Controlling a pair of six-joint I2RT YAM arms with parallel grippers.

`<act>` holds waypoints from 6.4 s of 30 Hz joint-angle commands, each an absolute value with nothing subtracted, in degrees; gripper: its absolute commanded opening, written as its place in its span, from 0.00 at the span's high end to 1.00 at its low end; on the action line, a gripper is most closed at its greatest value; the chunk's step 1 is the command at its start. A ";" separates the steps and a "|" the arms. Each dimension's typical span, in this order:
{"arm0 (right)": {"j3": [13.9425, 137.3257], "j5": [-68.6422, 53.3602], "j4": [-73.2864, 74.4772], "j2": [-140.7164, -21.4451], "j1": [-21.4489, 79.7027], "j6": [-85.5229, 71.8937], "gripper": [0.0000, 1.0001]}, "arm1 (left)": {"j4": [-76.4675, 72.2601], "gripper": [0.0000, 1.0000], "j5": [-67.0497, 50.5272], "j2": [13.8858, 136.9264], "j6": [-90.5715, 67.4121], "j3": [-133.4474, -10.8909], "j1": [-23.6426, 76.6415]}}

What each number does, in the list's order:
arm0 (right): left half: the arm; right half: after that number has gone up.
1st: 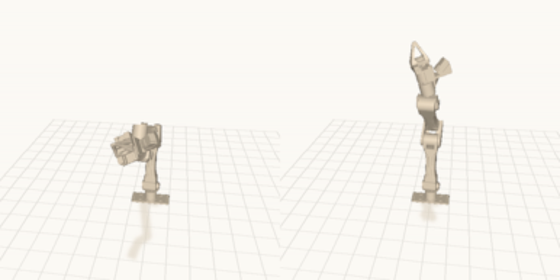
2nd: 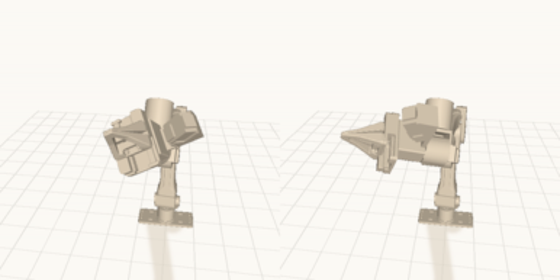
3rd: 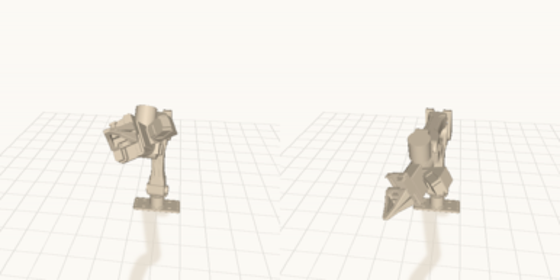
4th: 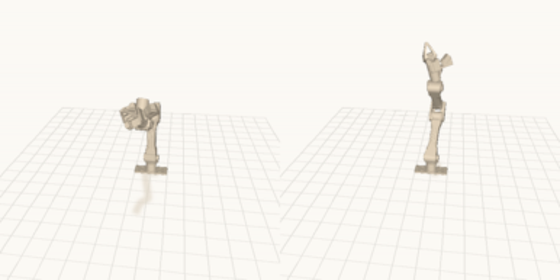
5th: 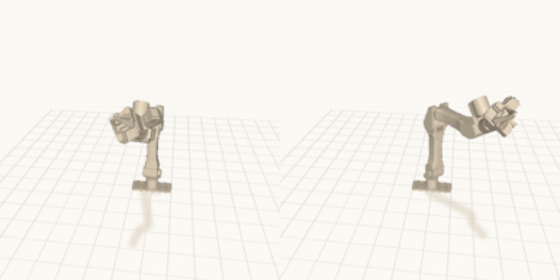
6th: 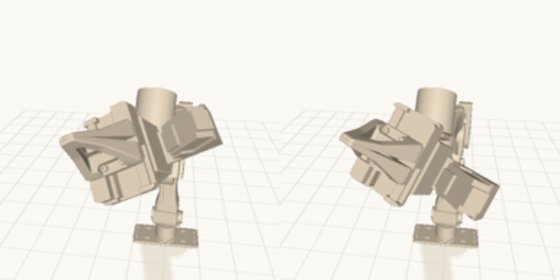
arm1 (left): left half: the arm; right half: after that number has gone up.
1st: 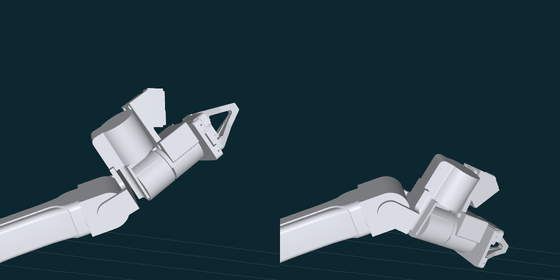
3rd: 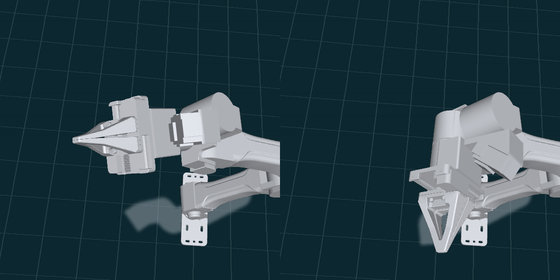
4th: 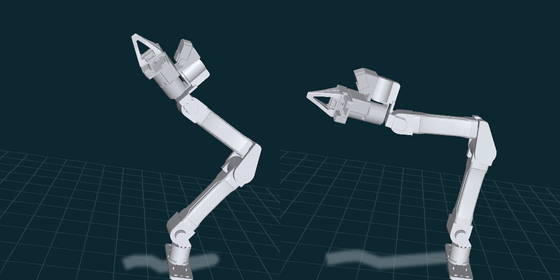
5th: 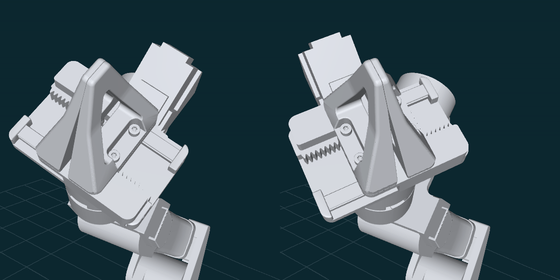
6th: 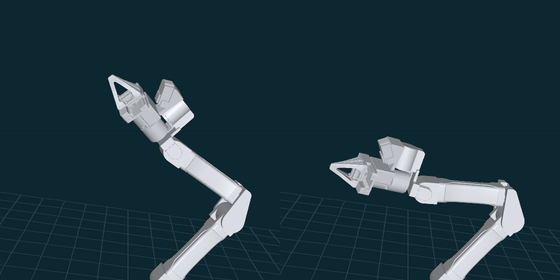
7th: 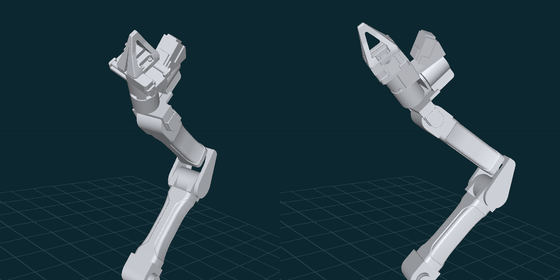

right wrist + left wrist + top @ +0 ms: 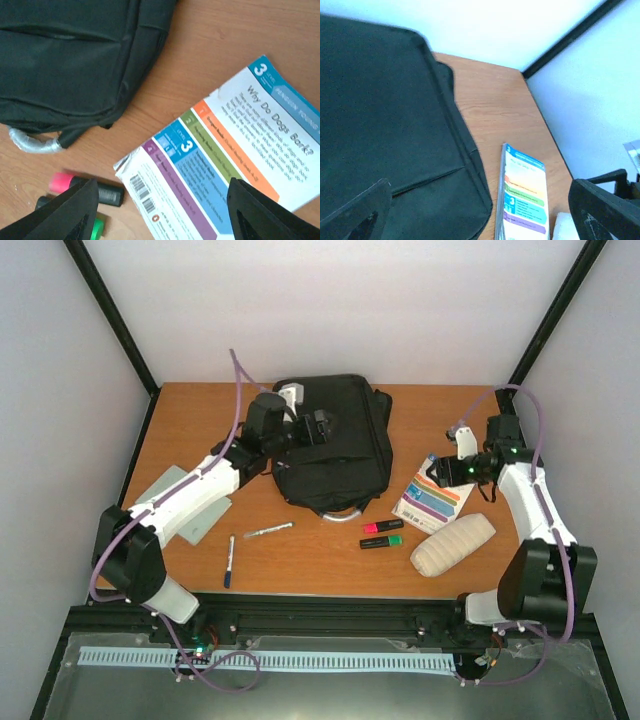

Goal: Pack the student bag
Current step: Adjust the student bag at the center of the board, then pick up the book from the center of the board.

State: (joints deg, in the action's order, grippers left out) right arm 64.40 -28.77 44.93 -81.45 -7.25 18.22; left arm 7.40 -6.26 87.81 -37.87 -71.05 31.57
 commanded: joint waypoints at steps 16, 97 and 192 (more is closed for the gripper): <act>55.65 -30.16 41.40 -77.76 -25.21 26.25 0.27 | 24.62 0.03 10.22 116.27 -21.85 -103.89 46.40; 74.09 -28.23 38.97 -112.18 -19.41 15.36 0.39 | 34.76 0.55 -3.14 149.52 -29.61 -128.30 52.85; 75.07 -57.07 40.47 -99.29 -21.36 -1.74 0.97 | 18.80 0.55 7.37 122.31 -23.95 -99.87 52.78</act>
State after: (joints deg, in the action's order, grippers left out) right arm 73.12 -53.87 40.36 -101.78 -20.84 2.87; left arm 25.76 4.05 129.47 -31.14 -101.60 51.22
